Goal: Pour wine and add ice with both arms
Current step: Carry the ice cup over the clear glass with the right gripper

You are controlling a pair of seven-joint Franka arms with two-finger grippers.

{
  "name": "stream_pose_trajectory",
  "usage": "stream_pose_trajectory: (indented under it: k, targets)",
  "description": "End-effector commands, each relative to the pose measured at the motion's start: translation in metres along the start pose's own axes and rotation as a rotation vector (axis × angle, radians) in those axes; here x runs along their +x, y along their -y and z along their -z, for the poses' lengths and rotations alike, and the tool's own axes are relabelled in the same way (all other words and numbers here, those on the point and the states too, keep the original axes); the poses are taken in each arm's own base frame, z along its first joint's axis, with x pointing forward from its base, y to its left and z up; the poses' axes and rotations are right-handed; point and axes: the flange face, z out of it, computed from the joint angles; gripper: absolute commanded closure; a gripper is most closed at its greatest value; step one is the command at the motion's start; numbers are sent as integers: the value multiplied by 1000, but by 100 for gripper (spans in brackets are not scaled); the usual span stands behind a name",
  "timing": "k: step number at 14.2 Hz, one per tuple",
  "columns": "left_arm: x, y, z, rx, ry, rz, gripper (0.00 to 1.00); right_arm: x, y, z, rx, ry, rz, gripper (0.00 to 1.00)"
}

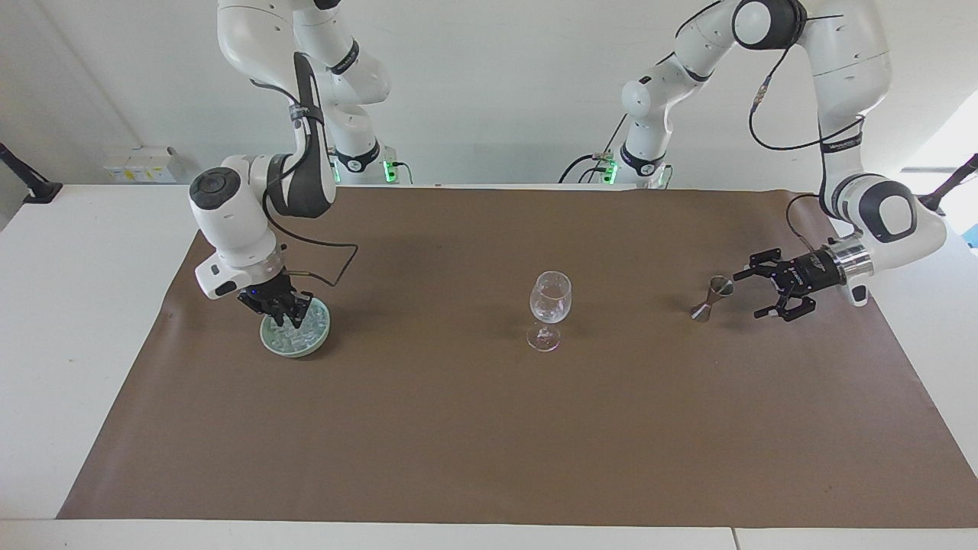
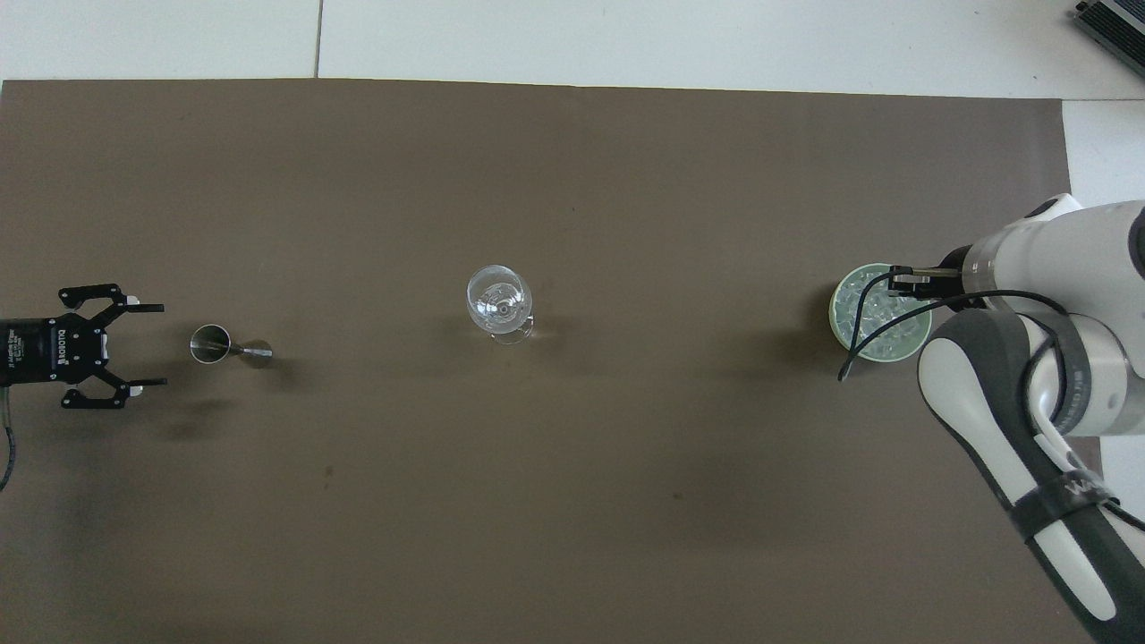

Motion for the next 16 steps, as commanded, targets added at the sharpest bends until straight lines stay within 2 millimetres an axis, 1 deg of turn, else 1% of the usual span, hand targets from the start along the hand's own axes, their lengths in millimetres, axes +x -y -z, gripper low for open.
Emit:
stream_pose_trajectory:
  k: [1, 2, 4, 5, 7, 10, 11, 12, 13, 14, 15, 16]
  targets:
    - [-1, -3, 19, 62, -41, -90, 0, -3, 34, 55, 5, 3, 1, 100]
    - [-7, -7, 25, 74, -51, -124, 0, -3, 56, 74, 10, -5, -23, 100]
    - [-15, -13, 37, 105, -85, -201, 0, -7, 102, 103, 23, -11, -75, 100]
    - [-21, -17, 44, 119, -107, -241, 0, -12, 129, 114, 40, -16, -105, 100]
    - [-34, -27, 54, 145, -145, -317, 0, -15, 171, 132, 99, -27, -185, 100]
    - [-50, -34, 68, 180, -217, -411, 0, -14, 203, 147, 280, 32, -387, 100]
    - [-58, -35, 73, 199, -248, -444, 0, -14, 209, 147, 331, 44, -456, 100]
    - [-67, -38, 76, 213, -277, -477, 0, -13, 211, 148, 358, 49, -517, 100]
    - [-81, -43, 76, 223, -316, -522, 0, -16, 221, 148, 379, 61, -559, 100]
    - [-96, -46, 79, 233, -366, -574, 0, -20, 236, 152, 419, 78, -618, 100]
    - [-110, -49, 83, 239, -406, -620, 0, -25, 254, 158, 472, 93, -696, 100]
    - [-121, -49, 85, 250, -426, -649, 0, -30, 272, 158, 502, 105, -756, 100]
